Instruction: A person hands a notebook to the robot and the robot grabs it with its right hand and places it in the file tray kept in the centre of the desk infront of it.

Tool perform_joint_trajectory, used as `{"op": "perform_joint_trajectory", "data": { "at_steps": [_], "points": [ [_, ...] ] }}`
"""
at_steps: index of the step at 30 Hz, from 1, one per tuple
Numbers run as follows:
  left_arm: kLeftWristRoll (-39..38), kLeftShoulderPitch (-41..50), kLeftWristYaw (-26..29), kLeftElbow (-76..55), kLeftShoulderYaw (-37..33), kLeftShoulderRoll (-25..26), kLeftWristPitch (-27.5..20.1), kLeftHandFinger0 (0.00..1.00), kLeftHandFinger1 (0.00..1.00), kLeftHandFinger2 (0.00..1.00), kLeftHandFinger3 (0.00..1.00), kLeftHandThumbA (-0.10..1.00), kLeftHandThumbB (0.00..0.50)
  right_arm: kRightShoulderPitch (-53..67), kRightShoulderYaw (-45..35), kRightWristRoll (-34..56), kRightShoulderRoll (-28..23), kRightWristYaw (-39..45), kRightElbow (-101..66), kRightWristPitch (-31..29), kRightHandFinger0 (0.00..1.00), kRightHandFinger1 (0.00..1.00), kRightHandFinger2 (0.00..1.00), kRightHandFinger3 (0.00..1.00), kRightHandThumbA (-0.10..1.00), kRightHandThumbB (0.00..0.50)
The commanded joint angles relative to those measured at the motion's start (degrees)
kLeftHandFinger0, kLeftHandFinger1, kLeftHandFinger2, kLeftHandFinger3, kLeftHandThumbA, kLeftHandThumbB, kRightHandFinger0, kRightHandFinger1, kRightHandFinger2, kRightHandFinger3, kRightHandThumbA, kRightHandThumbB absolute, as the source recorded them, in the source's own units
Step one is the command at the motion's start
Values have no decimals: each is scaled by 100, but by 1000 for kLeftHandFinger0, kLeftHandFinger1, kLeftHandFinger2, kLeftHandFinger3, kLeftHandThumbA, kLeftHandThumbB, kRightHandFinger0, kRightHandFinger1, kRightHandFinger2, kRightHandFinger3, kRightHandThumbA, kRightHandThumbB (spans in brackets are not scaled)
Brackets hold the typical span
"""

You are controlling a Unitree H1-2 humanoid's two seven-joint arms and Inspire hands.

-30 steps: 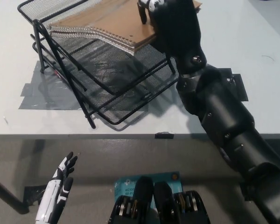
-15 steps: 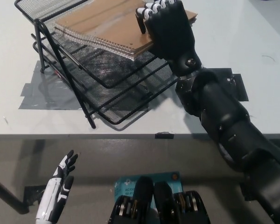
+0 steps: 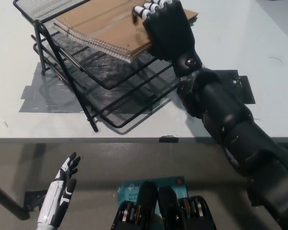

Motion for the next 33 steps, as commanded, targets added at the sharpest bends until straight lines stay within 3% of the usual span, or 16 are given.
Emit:
{"op": "perform_joint_trajectory", "data": {
  "at_steps": [1, 2, 5, 7, 14, 15, 21, 23, 24, 28, 33],
  "points": [
    [73, -100, 37, -256, -37, 73, -129, 981, 1000, 995, 1000, 1000, 339, 179, -136, 1832, -232, 4366, -2813, 644, 1000, 1000, 1000, 1000, 739, 280],
    [86, -107, 28, -268, -40, 75, -74, 975, 1000, 990, 1000, 1000, 356, 249, -61, 2243, -407, 5252, -3556, 1041, 1000, 1000, 1000, 1000, 770, 337],
    [77, -120, -6, -278, -52, 112, -105, 981, 1000, 985, 1000, 1000, 329, 211, 159, 3130, -889, 6874, -4909, 1913, 1000, 1000, 1000, 1000, 851, 482],
    [-29, -121, -72, -270, -58, 137, -100, 997, 1000, 993, 1000, 1000, 331, 82, 338, 3636, -1246, 7658, -5559, 2416, 1000, 1000, 1000, 1000, 866, 497],
    [-216, -136, -183, -270, -57, 177, -53, 1000, 1000, 1000, 1000, 1000, 317, -827, 724, 5451, -2595, 9782, -6795, 3879, 1000, 1000, 1000, 1000, 818, 500],
    [-216, -138, -180, -264, -54, 177, -60, 997, 1000, 1000, 1000, 1000, 289, -940, 732, 5604, -2737, 9970, -6868, 3956, 1000, 1000, 1000, 1000, 815, 500],
    [-193, -246, -165, -181, -24, 205, -24, 955, 1000, 1000, 1000, 1000, 303, -1877, 688, 6541, -3761, 11071, -7065, 4014, 1000, 1000, 1000, 1000, 718, 500],
    [-181, -278, -142, -138, -20, 195, -63, 938, 1000, 1000, 1000, 1000, 272, -2229, 665, 7073, -4077, 11192, -6962, 4014, 1000, 1000, 1000, 1000, 605, 500],
    [-185, -292, -139, -117, -21, 191, -71, 940, 1000, 1000, 1000, 1000, 272, -2361, 615, 7185, -4197, 11246, -6953, 4014, 1000, 1000, 1000, 1000, 639, 500],
    [-168, -302, -148, -140, -20, 186, 45, 949, 1000, 1000, 1000, 1000, 293, -2812, 624, 7509, -4421, 11473, -6814, 4014, 1000, 1000, 1000, 1000, 559, 500],
    [-120, -363, -109, -144, -14, 150, 128, 941, 1000, 1000, 1000, 1000, 310, -3414, 782, 7493, -4539, 12129, -6550, 4014, 1000, 1000, 1000, 1000, 557, 500]
  ]
}}
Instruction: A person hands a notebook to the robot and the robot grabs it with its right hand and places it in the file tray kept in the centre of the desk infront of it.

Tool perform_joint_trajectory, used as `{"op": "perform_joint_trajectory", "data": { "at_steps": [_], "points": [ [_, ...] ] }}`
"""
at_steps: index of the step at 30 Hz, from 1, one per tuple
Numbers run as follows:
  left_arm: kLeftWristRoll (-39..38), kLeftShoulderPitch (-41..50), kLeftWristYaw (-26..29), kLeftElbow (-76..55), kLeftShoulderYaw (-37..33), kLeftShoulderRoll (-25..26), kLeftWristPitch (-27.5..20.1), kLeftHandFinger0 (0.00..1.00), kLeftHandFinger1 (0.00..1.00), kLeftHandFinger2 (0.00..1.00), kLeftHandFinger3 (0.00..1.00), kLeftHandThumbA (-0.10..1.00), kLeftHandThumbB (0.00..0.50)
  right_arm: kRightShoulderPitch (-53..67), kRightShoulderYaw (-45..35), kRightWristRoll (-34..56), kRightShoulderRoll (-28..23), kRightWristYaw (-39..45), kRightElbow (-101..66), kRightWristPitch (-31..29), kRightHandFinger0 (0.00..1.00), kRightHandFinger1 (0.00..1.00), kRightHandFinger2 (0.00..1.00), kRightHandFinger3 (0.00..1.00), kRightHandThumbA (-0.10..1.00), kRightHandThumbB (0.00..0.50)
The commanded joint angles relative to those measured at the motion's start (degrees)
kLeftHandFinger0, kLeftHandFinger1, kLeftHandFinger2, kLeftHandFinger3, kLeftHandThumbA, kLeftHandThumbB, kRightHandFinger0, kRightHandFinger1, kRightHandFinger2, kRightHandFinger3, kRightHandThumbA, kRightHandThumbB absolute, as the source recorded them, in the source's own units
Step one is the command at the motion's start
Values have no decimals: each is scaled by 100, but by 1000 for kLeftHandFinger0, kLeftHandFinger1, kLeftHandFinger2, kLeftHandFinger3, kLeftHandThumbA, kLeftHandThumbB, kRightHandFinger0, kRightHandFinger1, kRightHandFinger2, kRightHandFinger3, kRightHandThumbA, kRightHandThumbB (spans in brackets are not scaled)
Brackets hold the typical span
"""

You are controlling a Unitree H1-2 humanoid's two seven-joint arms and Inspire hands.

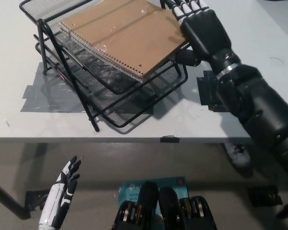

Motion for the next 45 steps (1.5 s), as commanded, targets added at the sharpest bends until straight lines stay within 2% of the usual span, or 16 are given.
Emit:
{"op": "perform_joint_trajectory", "data": {
  "at_steps": [1, 5, 6, 9, 12, 21, 24, 30, 32, 33, 34, 35, 36, 37, 40, 45],
  "points": [
    [-117, -358, -106, -373, -18, 158, 78, 949, 1000, 1000, 1000, 1000, 311, -4192, 593, 5773, -3200, 8255, -4089, 3154, 1000, 1000, 1000, 1000, 543, 500],
    [-143, -384, -123, -383, -11, 163, 137, 951, 1000, 1000, 1000, 1000, 316, -4131, 567, 6004, -3293, 8219, -4235, 3154, 1000, 1000, 1000, 1000, 540, 500],
    [-155, -383, -129, -392, -11, 163, 151, 947, 1000, 1000, 1000, 1000, 315, -4122, 587, 6105, -3318, 8225, -4258, 3154, 1000, 1000, 1000, 1000, 471, 500],
    [-188, -401, -148, -408, -10, 174, 159, 937, 1000, 1000, 1000, 1000, 314, -4139, 650, 6023, -3374, 8338, -4358, 3154, 1000, 1000, 1000, 1000, 496, 500],
    [-182, -425, -157, -392, -25, 176, 152, 939, 1000, 1000, 1000, 1000, 314, -4063, 607, 6066, -3470, 8226, -4511, 3154, 1000, 1000, 1000, 1000, 448, 500],
    [-223, -503, -178, -365, -25, 200, 159, 954, 1000, 1000, 1000, 1000, 308, -3857, 576, 6291, -4001, 7987, -4907, 3154, 1000, 1000, 1000, 1000, 561, 500],
    [-236, -486, -162, -342, -8, 207, 139, 959, 1000, 1000, 1000, 1000, 303, -3812, 539, 6591, -4218, 7886, -4959, 3154, 1000, 1000, 1000, 1000, 494, 500],
    [-205, -417, -130, -311, -16, 177, 134, 957, 1000, 1000, 1000, 1000, 299, -4067, 592, 6722, -4511, 7999, -4970, 3154, 1000, 1000, 1000, 1000, 541, 500],
    [-255, -412, -130, -315, 11, 173, 199, 959, 1000, 1000, 1000, 1000, 307, -4265, 709, 7216, -4670, 7874, -4785, 3154, 1000, 1000, 1000, 1000, 536, 500],
    [-262, -405, -125, -312, 16, 170, 189, 960, 1000, 1000, 1000, 1000, 303, -4293, 700, 7232, -4673, 7891, -4763, 3154, 1000, 1000, 1000, 1000, 638, 500],
    [-252, -398, -109, -296, 17, 162, 167, 959, 1000, 1000, 1000, 1000, 303, -4352, 618, 7236, -4705, 7897, -4744, 3154, 1000, 1000, 1000, 1000, 940, 500],
    [-242, -394, -101, -288, 15, 158, 158, 958, 1000, 1000, 1000, 1000, 303, -4385, 573, 7241, -4735, 7885, -4742, 3154, 1000, 1000, 1000, 1000, 984, 500],
    [-232, -371, -100, -296, 8, 151, 167, 958, 1000, 1000, 1000, 1000, 304, -4379, 541, 7424, -4782, 7730, -4735, 3154, 1000, 1000, 1000, 1000, 1000, 500],
    [-206, -362, -89, -291, 0, 142, 163, 956, 1000, 1000, 1000, 1000, 298, -4275, 435, 7773, -4822, 7371, -4743, 3154, 1000, 1000, 1000, 1000, 1000, 455],
    [-197, -345, -93, -266, -4, 166, 100, 958, 1000, 1000, 1000, 1000, 284, -4162, 534, 8441, -4978, 6534, -4918, 3154, 1000, 1000, 1000, 1000, 1000, 477],
    [-187, -285, -86, -260, -18, 148, 75, 952, 1000, 1000, 1000, 1000, 280, -4094, 722, 8985, -5168, 6216, -5033, 3154, 1000, 1000, 1000, 1000, 1000, 475]
  ]
}}
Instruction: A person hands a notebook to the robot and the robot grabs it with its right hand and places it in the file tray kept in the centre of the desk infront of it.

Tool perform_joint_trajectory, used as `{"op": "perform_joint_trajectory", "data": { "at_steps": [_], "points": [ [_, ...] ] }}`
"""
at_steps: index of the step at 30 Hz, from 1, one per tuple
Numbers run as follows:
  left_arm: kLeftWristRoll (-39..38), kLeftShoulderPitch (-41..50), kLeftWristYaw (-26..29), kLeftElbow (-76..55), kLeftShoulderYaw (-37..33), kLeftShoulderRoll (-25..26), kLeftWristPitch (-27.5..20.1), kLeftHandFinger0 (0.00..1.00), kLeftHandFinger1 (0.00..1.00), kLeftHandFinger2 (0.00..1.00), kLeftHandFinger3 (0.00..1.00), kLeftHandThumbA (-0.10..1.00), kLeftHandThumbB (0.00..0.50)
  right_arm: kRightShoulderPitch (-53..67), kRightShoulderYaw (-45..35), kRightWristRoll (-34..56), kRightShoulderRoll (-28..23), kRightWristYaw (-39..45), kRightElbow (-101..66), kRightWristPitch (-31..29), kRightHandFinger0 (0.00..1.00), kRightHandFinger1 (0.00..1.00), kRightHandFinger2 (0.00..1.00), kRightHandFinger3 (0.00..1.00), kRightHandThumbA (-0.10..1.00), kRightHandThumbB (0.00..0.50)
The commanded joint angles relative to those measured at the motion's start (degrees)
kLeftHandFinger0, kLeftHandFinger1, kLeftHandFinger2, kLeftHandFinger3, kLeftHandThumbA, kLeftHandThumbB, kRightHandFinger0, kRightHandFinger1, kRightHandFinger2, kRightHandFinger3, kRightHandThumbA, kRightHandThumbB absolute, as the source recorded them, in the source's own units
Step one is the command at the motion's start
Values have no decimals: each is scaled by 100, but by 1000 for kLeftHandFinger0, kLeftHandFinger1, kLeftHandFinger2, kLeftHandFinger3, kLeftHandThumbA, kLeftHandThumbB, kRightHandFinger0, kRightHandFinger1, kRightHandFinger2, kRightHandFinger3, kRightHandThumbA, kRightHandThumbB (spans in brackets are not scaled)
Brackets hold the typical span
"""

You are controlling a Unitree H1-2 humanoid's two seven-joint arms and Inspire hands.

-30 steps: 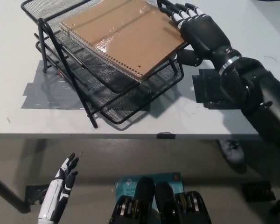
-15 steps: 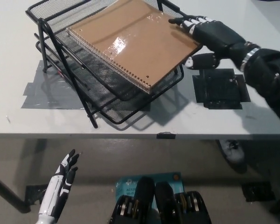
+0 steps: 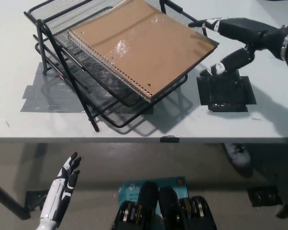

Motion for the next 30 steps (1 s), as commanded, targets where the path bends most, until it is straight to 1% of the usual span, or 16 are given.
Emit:
{"op": "perform_joint_trajectory", "data": {
  "at_steps": [1, 3, 8, 11, 13, 15, 16, 18, 19, 21, 23, 24, 25, 26, 27, 30],
  "points": [
    [-135, -80, -85, -368, -24, 143, -146, 950, 1000, 1000, 1000, 1000, 281, -3499, -73, 5024, -2894, 1573, -2548, 1553, 1000, 1000, 1000, 1000, 1000, 475],
    [-127, -77, -94, -388, -35, 142, -131, 948, 1000, 1000, 1000, 1000, 279, -3457, -71, 5040, -2955, 1542, -2612, 1553, 1000, 1000, 1000, 1000, 1000, 496],
    [-191, -65, -111, -378, -25, 144, -127, 953, 1000, 1000, 1000, 1000, 290, -3257, -271, 4733, -3091, 1897, -2589, 1553, 1000, 1000, 1000, 1000, 1000, 500],
    [-164, -45, -92, -390, -19, 148, -145, 959, 1000, 1000, 1000, 1000, 293, -3064, -388, 5281, -3272, 1593, -2674, 1553, 1000, 1000, 1000, 1000, 1000, 439],
    [-150, -18, -72, -406, -1, 163, -172, 950, 1000, 1000, 1000, 1000, 289, -2609, -939, 5070, -3268, 1382, -2844, 1553, 1000, 1000, 1000, 1000, 1000, 440],
    [-180, -25, -92, -395, -9, 162, -176, 953, 1000, 1000, 1000, 1000, 290, -1894, -1804, 4628, -3341, 1132, -3167, 1553, 1000, 1000, 1000, 1000, 1000, 466],
    [-187, -28, -91, -389, -18, 148, -200, 954, 1000, 1000, 1000, 1000, 289, -1186, -2570, 4323, -3459, 803, -3517, 1553, 1000, 1000, 1000, 1000, 1000, 499],
    [-188, -28, -90, -391, -19, 145, -204, 954, 1000, 1000, 1000, 1000, 288, -967, -2794, 4264, -3491, 686, -3628, 1553, 1000, 1000, 1000, 1000, 1000, 500],
    [-229, -9, -120, -427, -28, 142, -171, 951, 1000, 1000, 1000, 1000, 290, 97, -3711, 4108, -3613, -222, -4381, 1553, 1000, 1000, 1000, 1000, 1000, 500],
    [-230, -1, -123, -440, -33, 130, -137, 949, 1000, 1000, 1000, 1000, 304, 977, -4385, 3697, -3556, -998, -5160, 1553, 1000, 1000, 1000, 1000, 1000, 500],
    [-169, 16, -102, -434, -47, 111, -110, 959, 1000, 1000, 1000, 1000, 340, 2132, -5182, 3175, -2805, -1692, -6145, 1553, 1000, 1000, 1000, 1000, 1000, 500],
    [-147, 17, -102, -428, -56, 114, -116, 965, 1000, 1000, 1000, 1000, 359, 2430, -5336, 2937, -2452, -1719, -6305, 1504, 1000, 1000, 1000, 1000, 1000, 500],
    [-128, 17, -105, -416, -70, 115, -132, 978, 1000, 1000, 1000, 1000, 374, 2967, -5449, 2696, -1885, -1854, -6427, 1174, 1000, 1000, 1000, 1000, 1000, 500],
    [-128, 16, -104, -410, -74, 111, -141, 982, 1000, 1000, 1000, 1000, 376, 3180, -5449, 2670, -1677, -1942, -6427, 965, 1000, 1000, 1000, 1000, 1000, 500],
    [-146, 30, -119, -405, -85, 110, -173, 1000, 1000, 1000, 1000, 1000, 401, 3756, -5203, 2304, -1083, -2135, -6427, 411, 1000, 1000, 1000, 1000, 1000, 500],
    [-236, 92, -181, -418, -113, 107, -196, 1000, 1000, 1000, 1000, 1000, 431, 4404, -4684, 1531, -181, -2176, -6427, -65, 1000, 1000, 1000, 1000, 1000, 500]
  ]
}}
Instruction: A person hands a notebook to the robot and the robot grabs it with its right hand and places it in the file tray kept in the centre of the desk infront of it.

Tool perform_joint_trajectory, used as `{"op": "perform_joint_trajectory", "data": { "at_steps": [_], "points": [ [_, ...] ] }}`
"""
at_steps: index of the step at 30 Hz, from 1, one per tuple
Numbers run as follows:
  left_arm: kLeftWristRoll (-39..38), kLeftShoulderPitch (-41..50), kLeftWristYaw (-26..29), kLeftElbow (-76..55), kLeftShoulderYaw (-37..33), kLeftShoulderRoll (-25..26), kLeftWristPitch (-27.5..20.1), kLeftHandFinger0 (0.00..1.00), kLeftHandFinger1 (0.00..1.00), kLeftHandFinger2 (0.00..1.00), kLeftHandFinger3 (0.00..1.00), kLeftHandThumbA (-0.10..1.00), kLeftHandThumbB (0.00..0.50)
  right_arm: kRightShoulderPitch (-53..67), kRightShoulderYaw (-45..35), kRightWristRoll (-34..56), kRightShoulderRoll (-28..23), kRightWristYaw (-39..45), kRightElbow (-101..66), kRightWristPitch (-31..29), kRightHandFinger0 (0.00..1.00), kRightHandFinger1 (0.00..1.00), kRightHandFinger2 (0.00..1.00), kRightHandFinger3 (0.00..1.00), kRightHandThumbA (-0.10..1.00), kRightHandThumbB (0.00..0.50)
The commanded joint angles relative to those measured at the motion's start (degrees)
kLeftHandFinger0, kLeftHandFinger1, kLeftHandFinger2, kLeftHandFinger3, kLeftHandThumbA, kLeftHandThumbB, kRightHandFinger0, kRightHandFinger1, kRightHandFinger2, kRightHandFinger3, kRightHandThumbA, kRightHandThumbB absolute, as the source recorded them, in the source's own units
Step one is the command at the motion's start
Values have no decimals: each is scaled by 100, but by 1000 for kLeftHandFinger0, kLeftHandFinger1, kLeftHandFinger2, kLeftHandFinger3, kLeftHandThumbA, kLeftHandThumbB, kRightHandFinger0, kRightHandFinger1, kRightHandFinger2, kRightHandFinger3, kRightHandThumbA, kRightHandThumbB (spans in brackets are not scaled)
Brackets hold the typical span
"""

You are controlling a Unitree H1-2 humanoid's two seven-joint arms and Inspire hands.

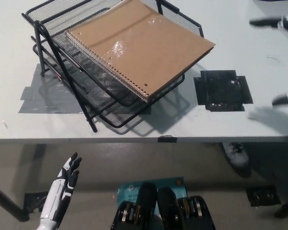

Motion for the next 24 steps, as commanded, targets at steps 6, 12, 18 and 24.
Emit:
{"op": "perform_joint_trajectory", "data": {
  "at_steps": [6, 12, 18, 24],
  "points": [
    [-205, 154, -218, -467, -166, 141, -285, 1000, 1000, 1000, 1000, 1000, 461, 3818, -950, -1706, 3605, -2351, -2799, -651, 1000, 1000, 1000, 1000, 1000, 432],
    [-244, 187, -209, -496, -178, 154, -372, 1000, 1000, 1000, 1000, 1000, 462, 4809, -593, -1645, 4719, -2221, -1689, -1327, 1000, 1000, 1000, 1000, 1000, 389],
    [-194, 194, -159, -440, -189, 175, -492, 1000, 1000, 1000, 1000, 1000, 453, 5096, -427, -1647, 5254, -2029, 117, -1790, 1000, 1000, 1000, 1000, 1000, 316],
    [-193, 212, -127, -376, -193, 130, -557, 1000, 1000, 1000, 1000, 1000, 462, 5035, -416, -1841, 5292, -1960, 1268, -2159, 1000, 1000, 1000, 1000, 1000, 349]
  ]
}}
